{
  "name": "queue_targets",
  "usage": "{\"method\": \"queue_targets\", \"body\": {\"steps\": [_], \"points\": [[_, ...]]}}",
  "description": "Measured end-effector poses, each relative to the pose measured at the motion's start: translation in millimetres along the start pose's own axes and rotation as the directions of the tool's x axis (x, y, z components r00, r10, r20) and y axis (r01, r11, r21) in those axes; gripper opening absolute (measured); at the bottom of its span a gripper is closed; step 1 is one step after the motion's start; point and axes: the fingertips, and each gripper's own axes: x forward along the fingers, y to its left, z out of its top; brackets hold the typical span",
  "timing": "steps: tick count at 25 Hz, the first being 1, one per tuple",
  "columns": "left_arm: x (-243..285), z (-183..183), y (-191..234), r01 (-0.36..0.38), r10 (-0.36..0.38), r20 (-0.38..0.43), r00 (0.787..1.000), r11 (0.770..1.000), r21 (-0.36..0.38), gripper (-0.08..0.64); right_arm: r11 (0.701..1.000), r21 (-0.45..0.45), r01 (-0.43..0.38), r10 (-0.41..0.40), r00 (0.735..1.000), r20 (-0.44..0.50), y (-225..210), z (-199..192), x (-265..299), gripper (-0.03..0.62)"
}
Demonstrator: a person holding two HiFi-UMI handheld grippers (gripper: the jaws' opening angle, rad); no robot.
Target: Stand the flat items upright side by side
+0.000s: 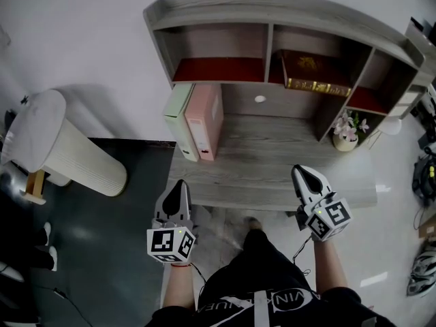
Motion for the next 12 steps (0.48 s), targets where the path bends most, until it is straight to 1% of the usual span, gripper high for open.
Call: {"method": "queue_targets", "body": {"steps": [6,12], "points": [[-14.5,-1.2,5.1,-0.007,0.007,-0.002,1.0,1.0,-0.01,0.003,1.0,0.006,0.012,-0.012,1.0,0.023,10.2,3.4,-4.3,0.009],[-23.2,0.5,5.7,0.0,0.0,0.001,1.0,1.0,0.0,0.003,1.0,-0.006,0.017,-0.017,0.999,0.029,19.0,5.7,-9.1,0.009]]}}
